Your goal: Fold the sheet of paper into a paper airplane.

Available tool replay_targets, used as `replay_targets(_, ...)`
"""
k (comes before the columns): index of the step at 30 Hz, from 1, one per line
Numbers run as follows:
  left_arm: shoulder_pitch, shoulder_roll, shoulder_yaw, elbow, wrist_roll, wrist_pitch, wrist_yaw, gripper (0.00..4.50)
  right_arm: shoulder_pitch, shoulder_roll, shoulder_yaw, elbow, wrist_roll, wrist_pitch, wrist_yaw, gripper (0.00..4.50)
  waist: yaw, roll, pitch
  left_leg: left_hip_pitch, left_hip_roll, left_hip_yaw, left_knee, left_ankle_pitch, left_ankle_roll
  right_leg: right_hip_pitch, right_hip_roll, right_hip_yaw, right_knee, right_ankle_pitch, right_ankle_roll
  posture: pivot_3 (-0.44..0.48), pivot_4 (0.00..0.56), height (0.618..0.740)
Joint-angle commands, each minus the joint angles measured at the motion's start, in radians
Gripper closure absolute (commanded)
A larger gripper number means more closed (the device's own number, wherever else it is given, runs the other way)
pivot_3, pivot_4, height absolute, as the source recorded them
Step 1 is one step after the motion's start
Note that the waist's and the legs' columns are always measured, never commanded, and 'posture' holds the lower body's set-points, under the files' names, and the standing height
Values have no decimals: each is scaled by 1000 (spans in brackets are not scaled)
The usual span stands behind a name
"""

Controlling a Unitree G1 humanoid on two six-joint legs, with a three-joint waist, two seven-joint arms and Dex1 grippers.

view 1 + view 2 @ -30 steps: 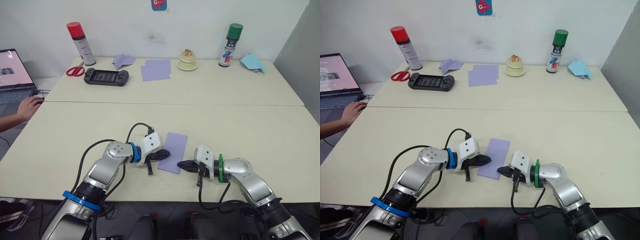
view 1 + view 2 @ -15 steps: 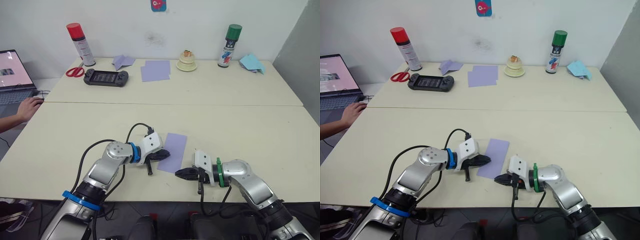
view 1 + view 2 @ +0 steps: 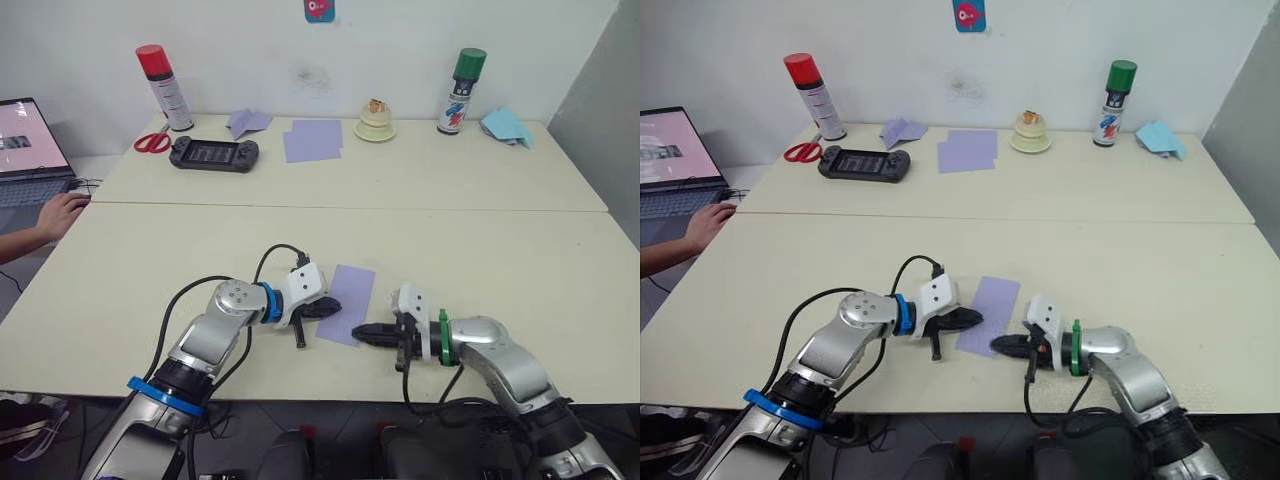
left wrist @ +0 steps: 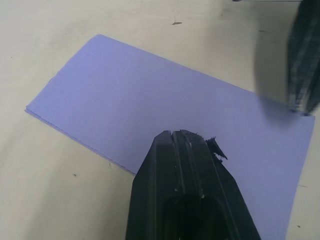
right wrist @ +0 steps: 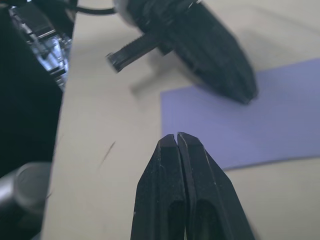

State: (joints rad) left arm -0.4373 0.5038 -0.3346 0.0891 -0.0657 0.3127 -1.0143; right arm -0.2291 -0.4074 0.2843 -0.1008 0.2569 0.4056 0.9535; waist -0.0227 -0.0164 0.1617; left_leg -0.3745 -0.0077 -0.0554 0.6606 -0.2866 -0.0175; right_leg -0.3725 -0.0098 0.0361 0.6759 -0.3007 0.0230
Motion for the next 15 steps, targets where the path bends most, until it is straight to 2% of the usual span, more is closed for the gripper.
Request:
replay_targets(1, 16, 0, -49, 45, 41, 11, -8, 4500, -7, 13, -20, 23, -26, -47, -54, 4460, 1, 0, 0, 0, 0, 0, 0, 0, 0, 0, 0, 0, 0, 0, 0, 0, 150, 740)
replay_targets(9, 9, 0, -53, 49, 38, 8, -9, 4500, 25, -34, -12, 125, -105, -161, -77, 4460, 5, 0, 0, 0, 0, 0, 1, 0, 0, 0, 0, 0, 0, 1, -1, 0, 150, 740)
replay_targets(15, 0, -8, -56, 67, 42, -2, -3, 4500, 13, -12, -21, 199, -134, -210, -140, 4460, 5, 0, 0, 3, 0, 1, 1, 0, 0, 3, 0, 1, 0, 1, 0, 0, 150, 740)
